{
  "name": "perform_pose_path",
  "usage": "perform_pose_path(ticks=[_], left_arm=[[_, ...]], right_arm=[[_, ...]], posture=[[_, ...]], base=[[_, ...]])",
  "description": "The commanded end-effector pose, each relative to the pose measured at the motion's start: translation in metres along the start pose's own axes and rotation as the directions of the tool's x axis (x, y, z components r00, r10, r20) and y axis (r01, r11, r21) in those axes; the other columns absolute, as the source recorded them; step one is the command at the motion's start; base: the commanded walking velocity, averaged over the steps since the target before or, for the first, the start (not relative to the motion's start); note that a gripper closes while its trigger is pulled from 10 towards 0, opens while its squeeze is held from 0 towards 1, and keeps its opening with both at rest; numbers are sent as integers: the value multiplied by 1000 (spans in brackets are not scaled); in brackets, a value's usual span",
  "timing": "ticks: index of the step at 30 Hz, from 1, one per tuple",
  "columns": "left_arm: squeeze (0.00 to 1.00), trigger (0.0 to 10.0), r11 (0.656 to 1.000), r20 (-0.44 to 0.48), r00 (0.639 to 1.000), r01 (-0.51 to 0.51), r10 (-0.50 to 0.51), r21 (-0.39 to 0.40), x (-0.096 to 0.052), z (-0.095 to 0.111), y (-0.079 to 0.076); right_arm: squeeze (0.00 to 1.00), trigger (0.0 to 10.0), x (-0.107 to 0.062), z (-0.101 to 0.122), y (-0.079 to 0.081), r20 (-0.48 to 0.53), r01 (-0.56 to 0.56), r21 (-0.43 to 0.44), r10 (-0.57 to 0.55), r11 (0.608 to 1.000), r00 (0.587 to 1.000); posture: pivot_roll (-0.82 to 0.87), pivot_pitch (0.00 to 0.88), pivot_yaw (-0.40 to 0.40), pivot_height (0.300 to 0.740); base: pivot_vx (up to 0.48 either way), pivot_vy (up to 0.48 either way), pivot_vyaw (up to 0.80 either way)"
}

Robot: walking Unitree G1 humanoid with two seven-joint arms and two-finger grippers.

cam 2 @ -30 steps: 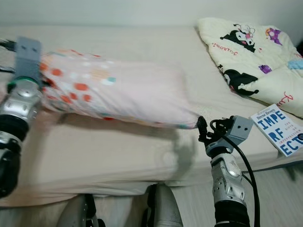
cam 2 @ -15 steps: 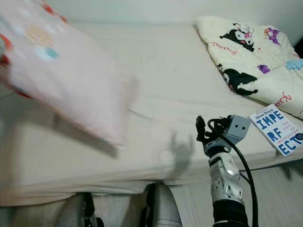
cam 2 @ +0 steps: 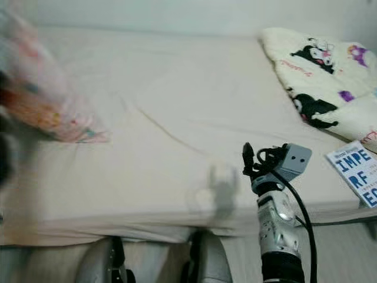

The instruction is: Clean up the room

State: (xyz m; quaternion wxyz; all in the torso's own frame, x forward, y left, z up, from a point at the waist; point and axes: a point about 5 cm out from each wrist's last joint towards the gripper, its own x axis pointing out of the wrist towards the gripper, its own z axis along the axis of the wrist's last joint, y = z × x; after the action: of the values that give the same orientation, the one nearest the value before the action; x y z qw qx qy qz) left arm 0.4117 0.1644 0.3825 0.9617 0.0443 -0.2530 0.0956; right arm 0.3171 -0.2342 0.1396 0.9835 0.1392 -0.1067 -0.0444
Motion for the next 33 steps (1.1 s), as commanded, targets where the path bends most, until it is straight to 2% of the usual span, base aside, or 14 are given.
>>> perform_pose_path(ticks=[1, 2, 3, 4, 5, 6, 7, 8, 11, 18, 20, 24, 31, 33], left_arm=[[0, 10000, 999, 70, 997, 40, -38, -23, 2, 18, -3], [0, 10000, 999, 70, 997, 40, -38, -23, 2, 18, -3], [0, 10000, 999, 3, 1000, 21, -21, 32, -9, -9, -5], [0, 10000, 998, -21, 1000, 5, -4, 66, -11, -17, -4], [0, 10000, 998, -21, 1000, 5, -4, 66, -11, -17, -4], [0, 10000, 990, -57, 998, -21, 29, 138, -14, -29, -1], [0, 10000, 990, -57, 998, -21, 29, 138, -14, -29, -1], [0, 10000, 981, -74, 996, -35, 50, 189, -15, -36, 2], [0, 10000, 982, -116, 991, -44, 67, 185, -17, -46, 5], [0, 10000, 982, -112, 992, -43, 64, 184, -15, -44, 13], [0, 10000, 993, -55, 998, 8, -2, 118, -16, -35, 6], [0, 10000, 996, -26, 999, 28, -25, 80, -18, -29, 0], [0, 10000, 997, -41, 999, 27, -24, 78, -18, -32, -2], [0, 10000, 997, -58, 997, 51, -48, 52, -20, -35, -4]], right_arm=[[0, 10000, -6, -1, -7, 4, 37, -5, -37, 999, 999], [0, 10000, -6, -1, -7, 4, 37, -5, -37, 999, 999], [0, 10000, -8, 0, -5, 12, 24, -19, -24, 1000, 1000], [0, 10000, -8, 0, -4, 10, 21, -23, -21, 1000, 1000], [0, 10000, -8, 0, -4, 10, 21, -23, -21, 1000, 1000], [0, 10000, -8, -2, -4, 3, 17, -26, -17, 1000, 1000], [0, 10000, -8, -2, -4, 3, 17, -26, -17, 1000, 1000], [0, 10000, -8, -3, -4, -2, 16, -26, -16, 1000, 1000], [0, 10000, -8, -3, -4, -5, 12, -19, -12, 1000, 1000], [0, 10000, -9, -2, -4, -7, 22, -26, -23, 999, 1000], [0, 10000, -10, -1, -5, 1, 28, -20, -28, 999, 1000], [0, 10000, -10, 2, -6, 25, 39, -14, -38, 999, 999], [0, 10000, -10, 3, -7, 32, 45, -22, -45, 999, 998], [0, 10000, -11, 3, -8, 34, 47, -22, -47, 999, 998]], posture=[[-106, 158, 0, 605], [-106, 158, 0, 605], [-106, 158, 0, 605], [-106, 158, 0, 605], [-106, 158, 0, 605], [-106, 158, 0, 605], [-106, 158, 0, 605], [-106, 158, 0, 605], [-101, 160, 0, 605], [-101, 160, 0, 605], [-101, 160, 0, 605], [-101, 160, 0, 615], [-104, 164, 3, 640], [-104, 164, 3, 650]], base=[[0, 0, 0], [0, 0, 0], [0, 0, 0], [0, 0, 0], [0, 0, 0], [0, 0, 0], [0, 0, 0], [0, 0, 0], [0, 0, 0], [0, 0, 0], [0, 0, 0], [0, 0, 0], [0, 0, 0], [0, 0, 0]])
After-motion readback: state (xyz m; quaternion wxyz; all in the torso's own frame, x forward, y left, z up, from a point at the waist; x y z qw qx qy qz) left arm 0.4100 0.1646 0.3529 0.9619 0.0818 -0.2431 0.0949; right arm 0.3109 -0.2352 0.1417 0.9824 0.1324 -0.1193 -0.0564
